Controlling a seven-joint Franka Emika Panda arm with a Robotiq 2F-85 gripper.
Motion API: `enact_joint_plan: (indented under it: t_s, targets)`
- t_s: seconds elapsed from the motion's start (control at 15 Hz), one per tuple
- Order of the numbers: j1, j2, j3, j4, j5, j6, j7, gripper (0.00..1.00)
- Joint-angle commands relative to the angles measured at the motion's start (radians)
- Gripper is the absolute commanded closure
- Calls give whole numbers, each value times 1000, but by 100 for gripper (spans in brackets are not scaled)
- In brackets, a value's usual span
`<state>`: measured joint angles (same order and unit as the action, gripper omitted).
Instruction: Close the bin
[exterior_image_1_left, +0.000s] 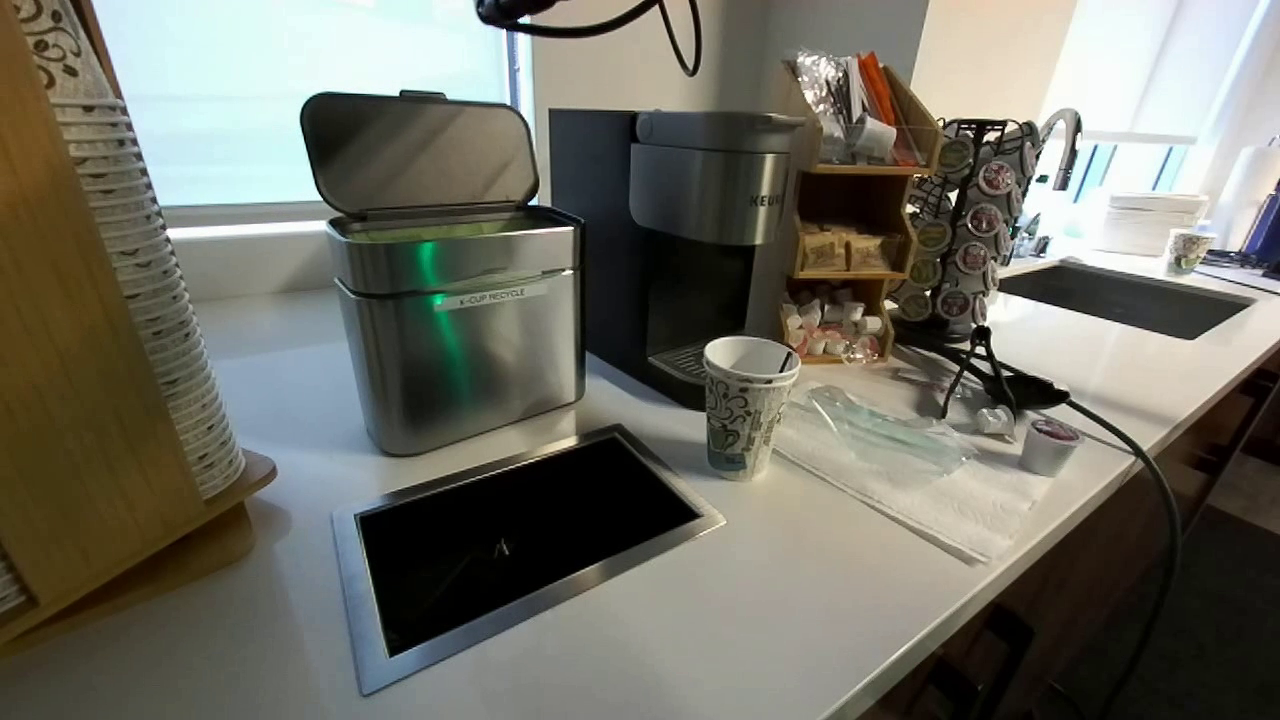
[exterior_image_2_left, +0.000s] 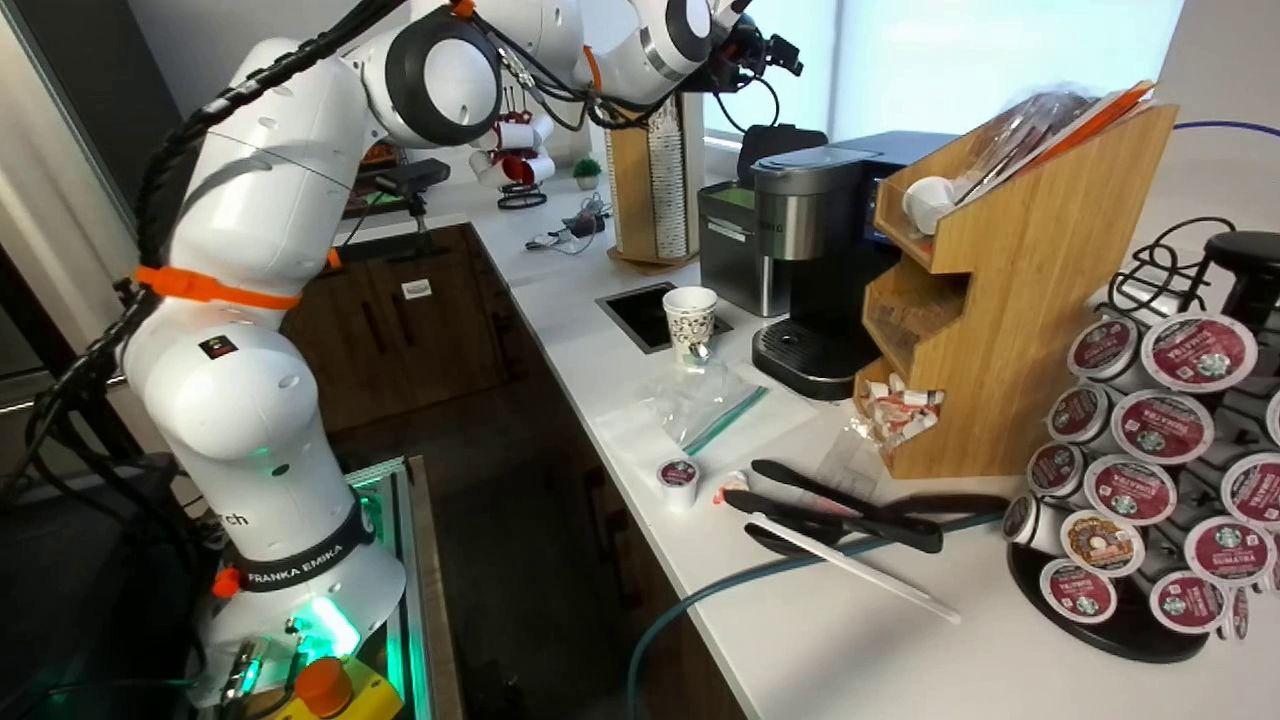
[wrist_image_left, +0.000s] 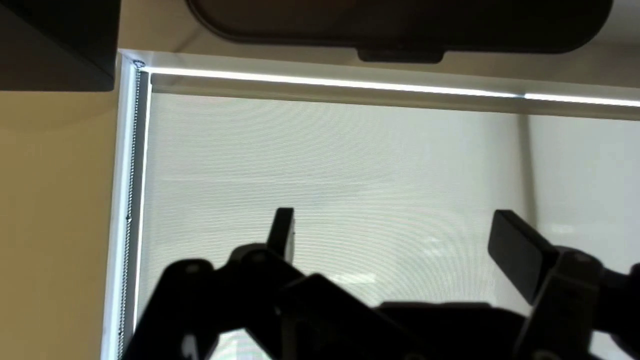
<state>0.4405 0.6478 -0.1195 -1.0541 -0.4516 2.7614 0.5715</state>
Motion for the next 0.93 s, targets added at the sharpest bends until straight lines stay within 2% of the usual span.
enact_joint_plan:
  t_s: [0.0,0.07,0.2,0.47,0.87]
  targets:
    - [59,126,-114,175,-32,-51,177,0]
    - [70,147,-139,203,-27,-72,214,0]
    - [74,176,-148,239,0,-132,234,0]
    - [65,208,-124,295,32,-269,242,0]
    - [39,233,-76,333,64,-308,195,0]
